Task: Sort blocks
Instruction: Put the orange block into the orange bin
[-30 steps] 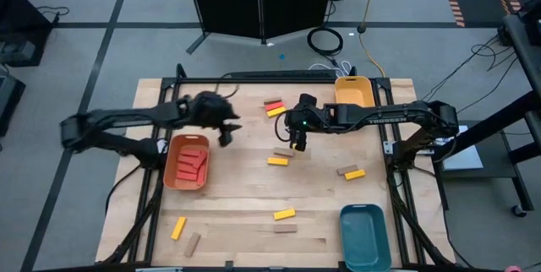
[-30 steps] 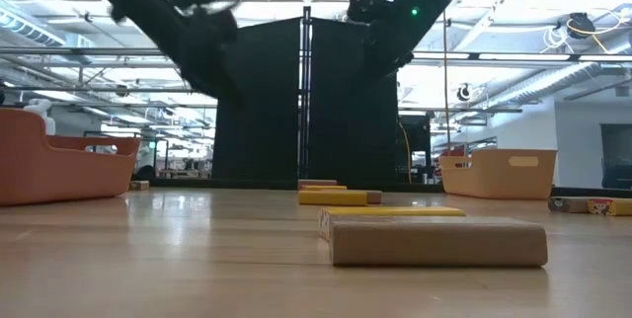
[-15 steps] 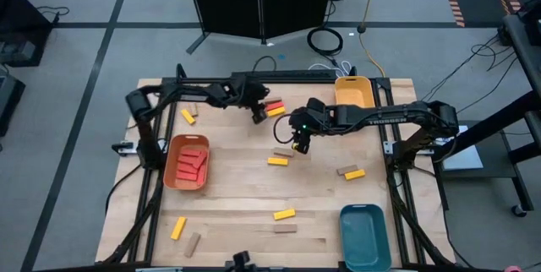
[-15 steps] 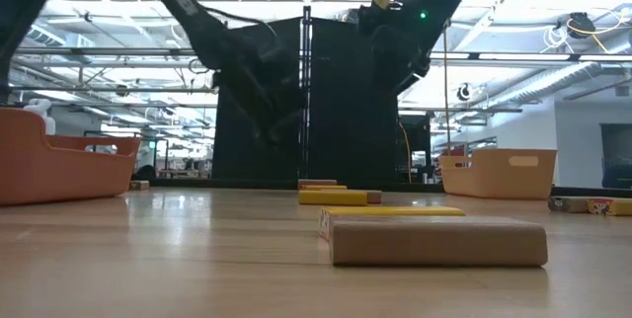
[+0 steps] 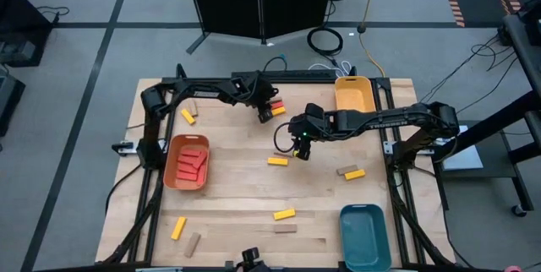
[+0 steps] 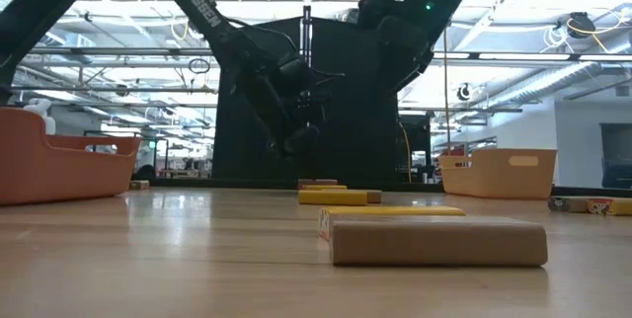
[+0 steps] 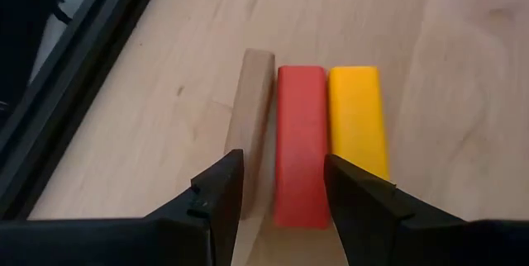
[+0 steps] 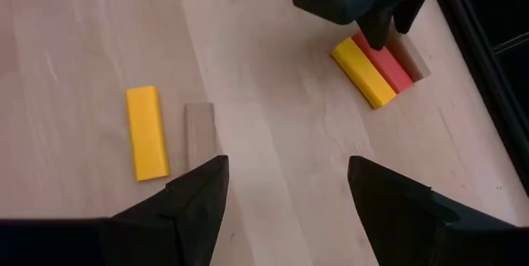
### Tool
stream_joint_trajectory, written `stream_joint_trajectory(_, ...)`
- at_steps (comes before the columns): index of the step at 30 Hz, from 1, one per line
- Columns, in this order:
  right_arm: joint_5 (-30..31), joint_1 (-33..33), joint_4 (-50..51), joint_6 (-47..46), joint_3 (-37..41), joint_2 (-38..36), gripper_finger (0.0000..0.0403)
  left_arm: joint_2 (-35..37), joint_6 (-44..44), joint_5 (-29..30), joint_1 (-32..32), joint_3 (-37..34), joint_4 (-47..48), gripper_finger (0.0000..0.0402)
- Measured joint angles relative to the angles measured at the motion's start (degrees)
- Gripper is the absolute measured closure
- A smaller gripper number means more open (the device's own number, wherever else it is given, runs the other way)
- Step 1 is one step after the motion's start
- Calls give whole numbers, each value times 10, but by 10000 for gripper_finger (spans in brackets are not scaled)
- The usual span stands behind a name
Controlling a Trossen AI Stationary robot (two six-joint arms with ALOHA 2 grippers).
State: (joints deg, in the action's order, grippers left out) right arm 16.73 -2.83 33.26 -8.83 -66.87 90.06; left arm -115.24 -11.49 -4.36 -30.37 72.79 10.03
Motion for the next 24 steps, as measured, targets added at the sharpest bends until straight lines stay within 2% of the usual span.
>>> stream_joint_trajectory(10, 0, 3, -1, -5, 0, 0, 160, -2, -27, -1, 0, -1, 48, 235)
stream_joint_trajectory(13, 0, 3, -2, -5, 0, 0, 160, -4, -43, 18, 0, -2, 68, 235)
stream_joint_trajectory(15, 0, 3, -3, -8, 0, 0, 160, -4, -45, 36, 0, -2, 65, 235)
stream_joint_trajectory(24, -2, 3, -2, -15, 0, 0, 160, -3, -65, 32, -2, 3, 61, 235)
